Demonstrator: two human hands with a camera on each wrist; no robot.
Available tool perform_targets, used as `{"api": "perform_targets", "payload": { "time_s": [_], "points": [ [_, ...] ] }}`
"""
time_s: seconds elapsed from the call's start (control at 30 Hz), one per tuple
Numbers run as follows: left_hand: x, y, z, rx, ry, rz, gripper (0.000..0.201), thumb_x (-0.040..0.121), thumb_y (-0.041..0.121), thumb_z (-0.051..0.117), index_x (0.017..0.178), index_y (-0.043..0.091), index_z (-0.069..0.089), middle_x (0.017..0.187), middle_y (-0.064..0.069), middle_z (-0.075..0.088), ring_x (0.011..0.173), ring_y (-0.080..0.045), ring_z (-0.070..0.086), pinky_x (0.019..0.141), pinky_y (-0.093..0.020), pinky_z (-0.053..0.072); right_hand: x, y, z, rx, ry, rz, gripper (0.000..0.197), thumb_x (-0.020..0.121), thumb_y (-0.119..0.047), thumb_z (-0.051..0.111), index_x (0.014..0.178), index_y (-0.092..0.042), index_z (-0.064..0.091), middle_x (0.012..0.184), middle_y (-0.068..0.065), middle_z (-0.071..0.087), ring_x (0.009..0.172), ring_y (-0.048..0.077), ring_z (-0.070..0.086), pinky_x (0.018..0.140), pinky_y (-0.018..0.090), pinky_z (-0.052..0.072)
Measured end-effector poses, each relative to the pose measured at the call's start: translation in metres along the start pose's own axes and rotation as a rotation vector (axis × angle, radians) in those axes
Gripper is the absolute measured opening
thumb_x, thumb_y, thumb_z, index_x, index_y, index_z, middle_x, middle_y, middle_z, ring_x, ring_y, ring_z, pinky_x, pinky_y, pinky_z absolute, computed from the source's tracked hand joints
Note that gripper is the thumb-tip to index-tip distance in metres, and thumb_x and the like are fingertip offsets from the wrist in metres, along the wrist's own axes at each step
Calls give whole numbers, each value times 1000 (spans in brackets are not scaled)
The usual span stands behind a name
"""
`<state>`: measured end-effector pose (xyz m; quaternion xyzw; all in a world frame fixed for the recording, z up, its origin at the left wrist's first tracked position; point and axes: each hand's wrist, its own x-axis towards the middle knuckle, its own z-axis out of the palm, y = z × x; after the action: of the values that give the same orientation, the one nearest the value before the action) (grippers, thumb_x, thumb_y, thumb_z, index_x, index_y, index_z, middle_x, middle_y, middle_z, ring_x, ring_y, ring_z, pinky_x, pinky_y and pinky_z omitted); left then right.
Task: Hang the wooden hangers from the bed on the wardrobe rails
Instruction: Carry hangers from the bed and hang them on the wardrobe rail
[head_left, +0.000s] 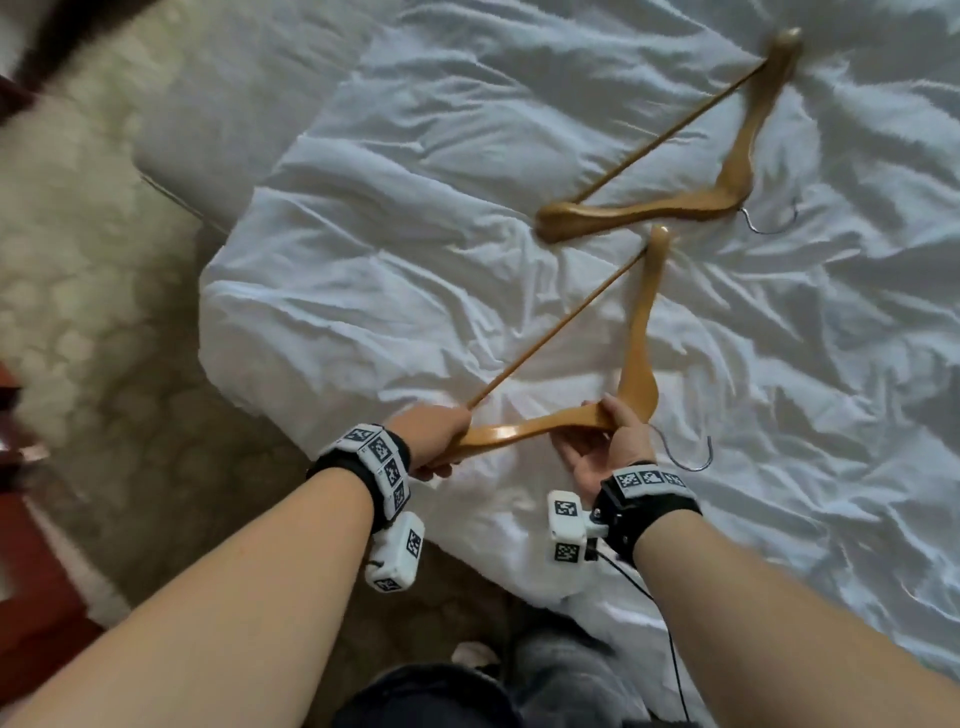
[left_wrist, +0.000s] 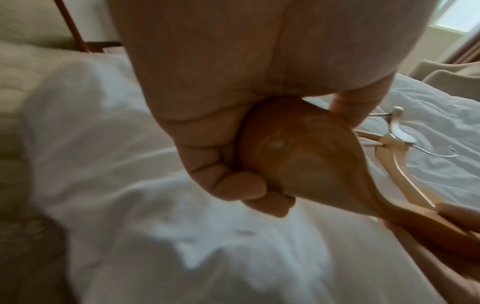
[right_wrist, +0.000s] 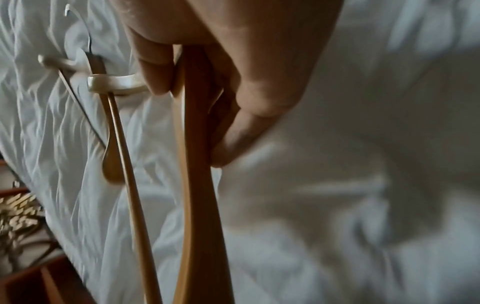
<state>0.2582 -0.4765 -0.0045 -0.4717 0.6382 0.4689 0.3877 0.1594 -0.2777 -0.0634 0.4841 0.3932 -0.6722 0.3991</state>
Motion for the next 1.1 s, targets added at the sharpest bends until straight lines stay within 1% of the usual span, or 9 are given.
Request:
{"api": "perform_targets", "payload": {
  "time_s": [0.07, 0.2, 0.37, 0.47, 0.57, 0.77, 0.83, 0.93, 1.1],
  "points": [
    [-22, -30, -15, -48, 29, 23, 37, 94, 40, 50, 99, 9, 68, 81, -10, 72, 65, -29, 70, 55, -28, 48, -11, 22, 18, -73, -53, 28, 13, 87, -24, 65, 88, -12, 60, 84, 11, 69, 87, 30, 69, 92, 52, 52],
    [-69, -99, -45, -16, 116, 54, 73, 77, 76, 37, 108, 21, 73, 80, -3, 74, 54, -10, 68, 59, -20, 51, -38, 75, 61, -240, -160, 71, 14, 85, -16, 55, 95, -5, 56, 90, 18, 69, 97, 38, 68, 97, 52, 49],
    [-130, -218, -53, -451, 340, -39, 56, 90, 64, 52, 93, 13, 74, 78, -7, 77, 72, -28, 74, 58, -31, 49, -97, 167, 122, -460, -373, 120, 8, 73, -7, 49, 68, -11, 46, 66, 11, 48, 66, 30, 55, 99, 49, 43],
    [-173, -289, -46, -562, 549, -54, 49, 89, 64, 57, 86, 18, 73, 81, 0, 75, 84, -24, 70, 78, -34, 49, -140, 232, 149, -657, -481, 124, 11, 75, -2, 50, 72, -11, 45, 66, 10, 44, 63, 27, 49, 92, 46, 45],
    [-214, -358, -33, -784, 693, -78, 32, 89, 53, 66, 89, 21, 73, 92, 1, 76, 87, -19, 71, 83, -38, 55, -190, 299, 157, -889, -631, 81, 13, 75, 5, 50, 79, -8, 48, 64, 12, 47, 61, 27, 50, 83, 44, 49],
    [-311, -473, -2, -1369, 1009, -10, 18, 81, 40, 72, 78, 22, 72, 89, -6, 77, 88, -33, 74, 73, -43, 54, -288, 427, 120, -1521, -1022, -147, 21, 67, 8, 56, 59, -11, 62, 63, 12, 54, 63, 29, 48, 61, 38, 38],
    [-353, -502, 16, -1531, 1063, 99, 16, 84, 34, 71, 82, 18, 71, 89, -9, 74, 82, -31, 70, 71, -41, 50, -319, 465, 97, -1759, -1116, -236, 19, 60, 3, 64, 67, -14, 68, 66, 10, 56, 63, 26, 50, 58, 33, 39],
    [-415, -537, 47, -1758, 1068, 298, 17, 89, 28, 71, 97, 14, 71, 93, -12, 71, 86, -31, 66, 79, -45, 48, -370, 518, 58, -2009, -1310, -351, 21, 61, -3, 67, 79, -13, 69, 70, 7, 61, 59, 19, 53, 55, 28, 40],
    [-500, -593, 104, -2050, 1103, 519, 54, 83, 37, 80, 123, 4, 67, 119, -24, 70, 111, -39, 68, 103, -49, 50, -454, 591, -2, -2153, -1639, -454, 22, 72, 4, 68, 79, -16, 69, 64, -3, 61, 59, 11, 52, 54, 18, 40]
  ]
}}
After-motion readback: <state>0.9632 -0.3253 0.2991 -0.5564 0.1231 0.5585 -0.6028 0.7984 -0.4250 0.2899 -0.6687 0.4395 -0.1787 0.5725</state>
